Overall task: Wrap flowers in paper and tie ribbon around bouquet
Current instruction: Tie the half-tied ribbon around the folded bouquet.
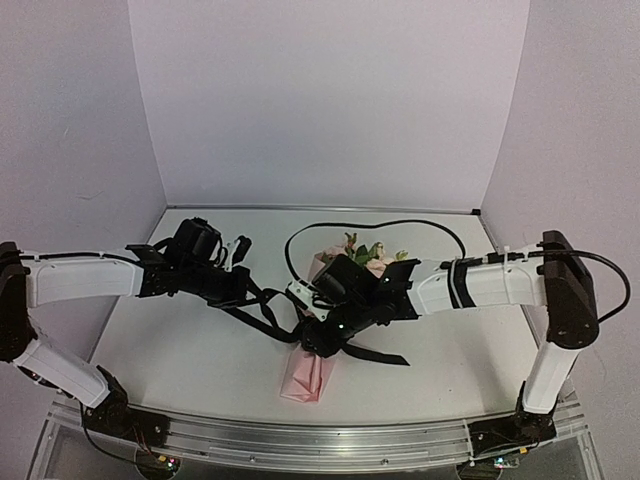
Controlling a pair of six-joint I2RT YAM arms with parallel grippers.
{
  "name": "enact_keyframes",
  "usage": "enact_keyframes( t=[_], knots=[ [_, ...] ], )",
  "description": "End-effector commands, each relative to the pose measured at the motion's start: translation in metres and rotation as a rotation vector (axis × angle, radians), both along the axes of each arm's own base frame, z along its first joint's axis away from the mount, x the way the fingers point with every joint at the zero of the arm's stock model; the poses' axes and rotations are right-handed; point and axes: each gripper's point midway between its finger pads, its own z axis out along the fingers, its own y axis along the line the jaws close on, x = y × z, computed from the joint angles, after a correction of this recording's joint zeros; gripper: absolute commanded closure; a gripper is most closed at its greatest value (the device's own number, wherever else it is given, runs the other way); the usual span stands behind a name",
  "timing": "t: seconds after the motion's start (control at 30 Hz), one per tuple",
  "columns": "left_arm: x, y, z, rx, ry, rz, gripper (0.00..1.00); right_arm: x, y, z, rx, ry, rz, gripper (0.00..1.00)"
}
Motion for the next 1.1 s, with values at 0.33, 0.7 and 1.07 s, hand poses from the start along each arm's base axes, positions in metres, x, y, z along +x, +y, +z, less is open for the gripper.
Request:
enact_keyframes(
  t=[0.33,0.7,1.07],
  knots=[
    [0.005,-0.002,0.018,-0.043,-0.022,-0.025,1.00,0.005,-0.001,-0.003,-0.090,-0.011,0.019,0.70],
    [0.000,0.001,0.012,-0.044,-0.003,-0.029,1.00,0.012,-0.012,0.023,-0.074,-0.048,-0.051,1.00],
    [-0.001,0.001,0.003,-0.042,0.017,-0.026,1.00,0.009,-0.042,0.044,-0.005,0.012,-0.209,1.00]
  ],
)
